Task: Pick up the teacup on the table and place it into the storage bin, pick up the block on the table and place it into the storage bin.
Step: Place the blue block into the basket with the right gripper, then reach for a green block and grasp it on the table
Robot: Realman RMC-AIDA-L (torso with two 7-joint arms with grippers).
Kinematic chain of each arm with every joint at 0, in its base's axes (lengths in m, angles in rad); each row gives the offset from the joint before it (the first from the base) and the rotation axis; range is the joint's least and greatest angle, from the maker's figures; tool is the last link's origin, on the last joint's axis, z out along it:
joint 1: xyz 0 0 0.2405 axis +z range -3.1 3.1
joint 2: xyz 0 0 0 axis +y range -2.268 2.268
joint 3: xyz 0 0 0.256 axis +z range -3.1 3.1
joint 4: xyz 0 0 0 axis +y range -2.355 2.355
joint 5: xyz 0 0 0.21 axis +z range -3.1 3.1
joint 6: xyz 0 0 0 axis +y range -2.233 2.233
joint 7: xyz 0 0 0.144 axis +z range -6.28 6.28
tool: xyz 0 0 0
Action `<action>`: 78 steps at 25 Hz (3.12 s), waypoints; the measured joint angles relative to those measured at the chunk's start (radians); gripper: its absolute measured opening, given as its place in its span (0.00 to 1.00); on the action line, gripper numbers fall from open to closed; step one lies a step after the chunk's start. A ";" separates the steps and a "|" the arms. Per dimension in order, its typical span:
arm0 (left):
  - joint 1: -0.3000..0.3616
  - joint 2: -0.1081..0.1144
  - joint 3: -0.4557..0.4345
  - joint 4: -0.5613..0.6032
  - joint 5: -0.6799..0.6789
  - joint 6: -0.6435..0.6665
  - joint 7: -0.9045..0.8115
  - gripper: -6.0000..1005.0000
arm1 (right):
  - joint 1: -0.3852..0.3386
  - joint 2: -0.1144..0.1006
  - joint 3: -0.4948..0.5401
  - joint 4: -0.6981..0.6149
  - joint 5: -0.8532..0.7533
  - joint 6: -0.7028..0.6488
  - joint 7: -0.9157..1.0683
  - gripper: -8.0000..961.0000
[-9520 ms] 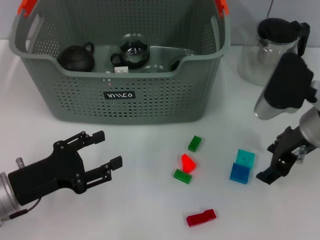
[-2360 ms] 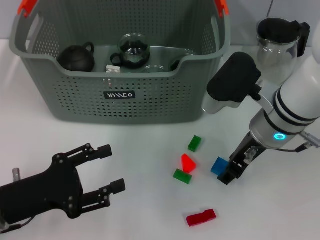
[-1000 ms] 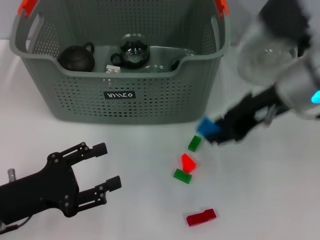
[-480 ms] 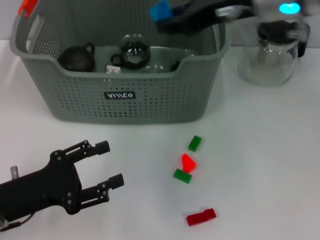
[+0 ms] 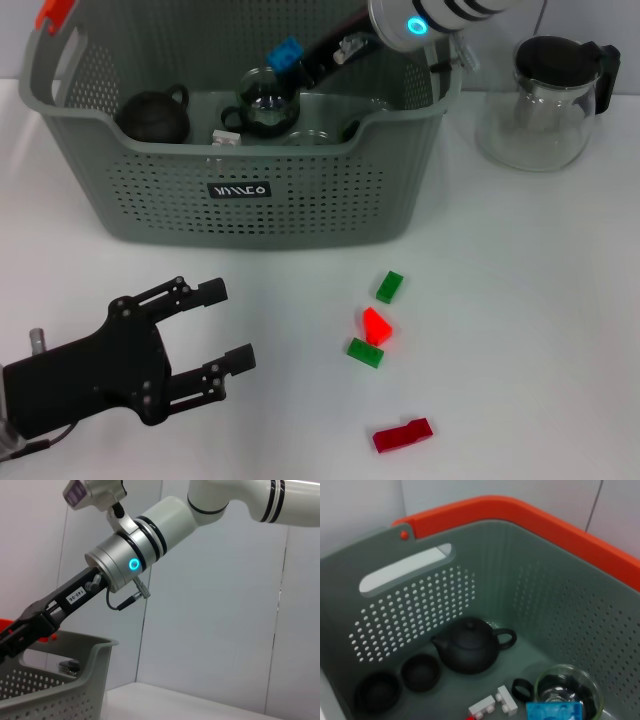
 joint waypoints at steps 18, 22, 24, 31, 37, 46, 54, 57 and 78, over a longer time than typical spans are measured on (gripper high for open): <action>0.005 0.002 -0.015 0.000 -0.001 -0.010 0.005 0.76 | -0.601 -0.007 0.050 -0.698 0.545 -0.483 -0.500 0.91; 0.006 0.005 -0.020 0.001 -0.001 -0.013 0.005 0.76 | -0.710 -0.013 0.065 -0.835 0.447 -0.754 -0.513 0.94; 0.009 0.006 -0.025 0.004 0.002 -0.014 0.005 0.76 | -0.731 -0.010 0.062 -0.892 0.349 -0.893 -0.501 0.95; 0.023 0.009 -0.026 0.009 0.008 -0.011 0.006 0.76 | -0.723 0.001 -0.003 -0.899 0.155 -1.047 -0.453 0.95; 0.028 0.007 -0.026 0.009 0.007 -0.013 0.007 0.76 | -0.666 0.003 -0.169 -0.806 0.051 -0.885 -0.343 0.95; 0.029 0.006 -0.026 0.005 0.001 -0.014 0.010 0.76 | -0.446 0.008 -0.286 -0.426 0.039 -0.611 -0.102 0.94; 0.025 0.006 -0.026 0.003 0.001 -0.015 0.011 0.76 | -0.337 0.012 -0.341 -0.240 0.122 -0.527 -0.073 0.85; 0.024 0.005 -0.026 0.003 0.001 -0.016 0.011 0.76 | -0.335 0.012 -0.352 -0.238 0.137 -0.494 -0.069 0.76; 0.024 0.004 -0.026 0.003 0.002 -0.023 0.011 0.76 | -0.333 0.015 -0.472 -0.204 0.163 -0.328 -0.019 0.57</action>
